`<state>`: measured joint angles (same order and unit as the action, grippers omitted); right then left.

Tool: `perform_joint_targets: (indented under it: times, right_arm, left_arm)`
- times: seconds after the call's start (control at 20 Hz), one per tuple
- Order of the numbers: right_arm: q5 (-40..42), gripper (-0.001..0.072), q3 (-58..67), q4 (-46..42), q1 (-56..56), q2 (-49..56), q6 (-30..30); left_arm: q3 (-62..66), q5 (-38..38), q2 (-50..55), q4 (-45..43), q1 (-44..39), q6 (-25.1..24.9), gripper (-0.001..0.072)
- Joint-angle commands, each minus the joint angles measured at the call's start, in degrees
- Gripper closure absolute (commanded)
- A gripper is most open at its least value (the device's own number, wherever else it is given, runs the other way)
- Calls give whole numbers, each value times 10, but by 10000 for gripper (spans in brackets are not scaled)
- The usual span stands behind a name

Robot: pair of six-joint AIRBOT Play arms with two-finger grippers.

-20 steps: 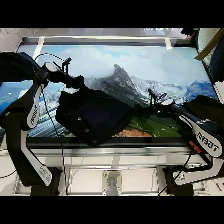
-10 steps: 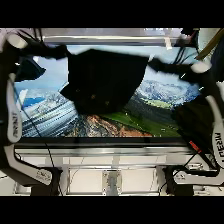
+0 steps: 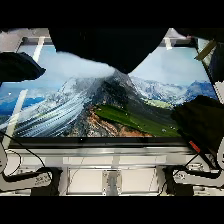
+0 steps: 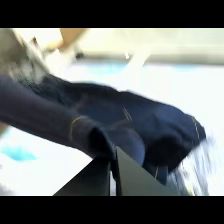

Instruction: Fold the clothes and pants, and hang the long-sleeved shirts on hangers.

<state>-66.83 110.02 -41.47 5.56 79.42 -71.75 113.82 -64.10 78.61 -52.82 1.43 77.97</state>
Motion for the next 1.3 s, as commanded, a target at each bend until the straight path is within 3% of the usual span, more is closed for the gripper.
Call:
perform_joint_targets:
  times: [0.0, 0.15, 0.35, 0.6, 0.75, 0.95, 1.25]
  right_arm:
    - [-143, 691, -22, -67, -6, 0, -7]
    - [-180, 691, -139, -74, -23, -13, 9]
    - [-114, 691, -395, -83, -74, -103, 35]
    - [-83, 690, -635, -85, -96, -249, 11]
    - [-35, 691, -668, -84, -96, -275, 2]
    - [112, 691, -666, -78, -106, -251, 0]
    - [223, 691, -562, -78, -153, -92, 5]
  left_arm:
    - [-72, -145, -11, -33, -11, 5, 688]
    - [-245, -163, -49, -79, -21, 7, 688]
    - [-497, -146, -173, -104, -20, 9, 688]
    - [-708, -149, -365, -104, -21, 84, 688]
    - [-758, -150, -440, -135, -21, 135, 688]
    - [-759, -133, -448, -267, -21, 209, 688]
    - [-759, 112, -356, -284, -21, 226, 689]
